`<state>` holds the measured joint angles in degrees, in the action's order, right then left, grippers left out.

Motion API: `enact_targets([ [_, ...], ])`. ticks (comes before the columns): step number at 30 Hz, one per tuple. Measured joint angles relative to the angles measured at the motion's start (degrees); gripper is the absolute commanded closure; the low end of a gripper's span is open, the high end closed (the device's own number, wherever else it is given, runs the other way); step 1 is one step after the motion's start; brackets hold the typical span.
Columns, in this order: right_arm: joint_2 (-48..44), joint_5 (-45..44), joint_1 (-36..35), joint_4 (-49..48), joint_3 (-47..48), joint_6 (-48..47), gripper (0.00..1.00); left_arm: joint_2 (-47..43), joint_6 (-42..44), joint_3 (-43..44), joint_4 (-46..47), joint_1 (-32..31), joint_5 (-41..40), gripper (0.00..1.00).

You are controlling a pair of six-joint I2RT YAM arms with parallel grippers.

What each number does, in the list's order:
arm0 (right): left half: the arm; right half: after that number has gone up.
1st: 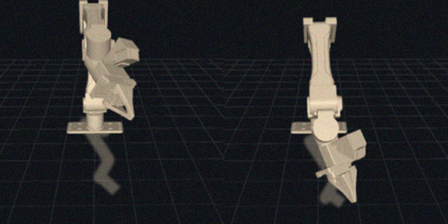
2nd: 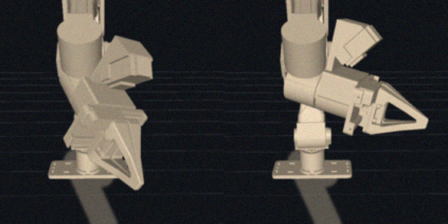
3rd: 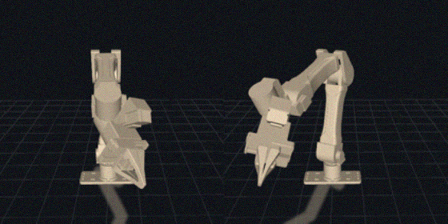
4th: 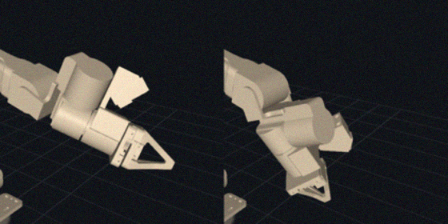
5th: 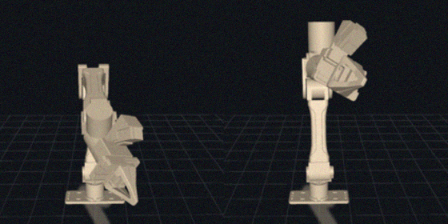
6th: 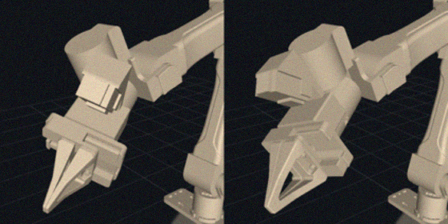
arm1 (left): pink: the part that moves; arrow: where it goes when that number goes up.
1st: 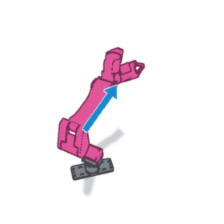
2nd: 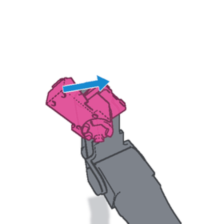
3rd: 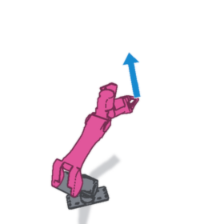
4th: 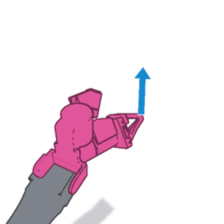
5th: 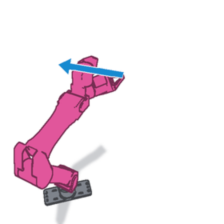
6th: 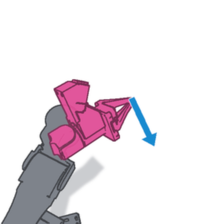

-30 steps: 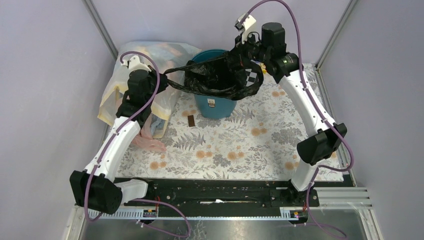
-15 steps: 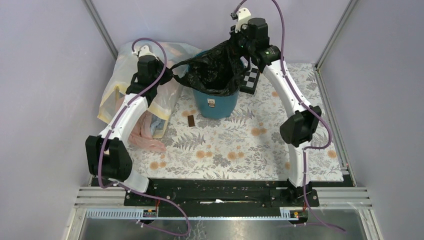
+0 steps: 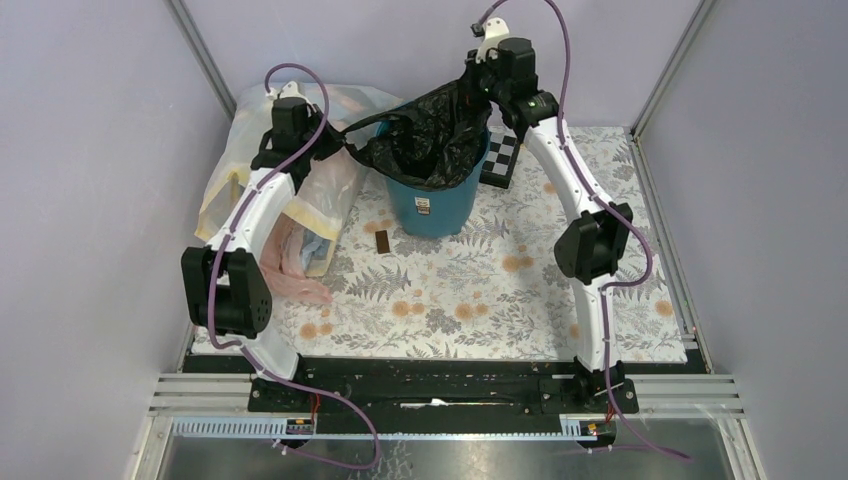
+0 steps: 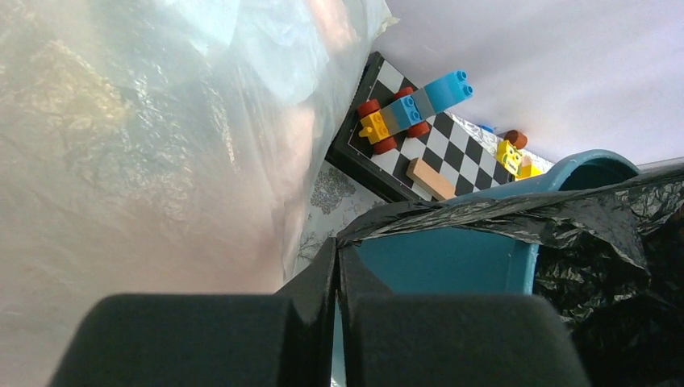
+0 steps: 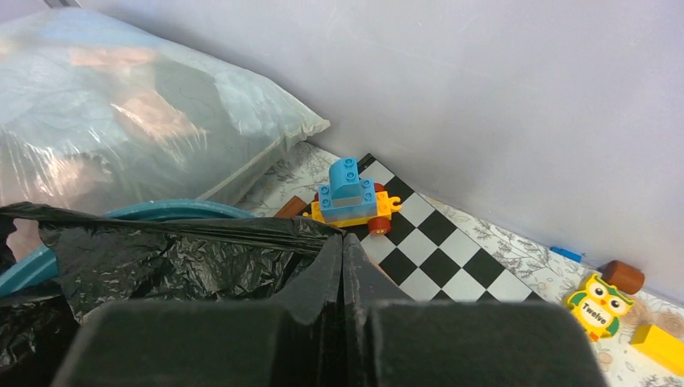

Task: Put the trash bags into the trash bin

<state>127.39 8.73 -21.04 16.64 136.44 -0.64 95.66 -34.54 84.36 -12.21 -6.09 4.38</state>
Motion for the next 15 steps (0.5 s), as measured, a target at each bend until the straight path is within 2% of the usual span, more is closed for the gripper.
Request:
enact_targets([
  [8, 0.9, 5.0, 3.7, -0.6, 0.0, 5.7, 1.0, 4.3, 0.6, 6.3, -3.6, 0.2, 5.3, 1.0],
  [15, 3.0, 8.3, 4.7, 2.4, -0.8, 7.0, 1.0, 12.5, 0.8, 10.8, -7.1, -0.1, 11.2, 1.0],
])
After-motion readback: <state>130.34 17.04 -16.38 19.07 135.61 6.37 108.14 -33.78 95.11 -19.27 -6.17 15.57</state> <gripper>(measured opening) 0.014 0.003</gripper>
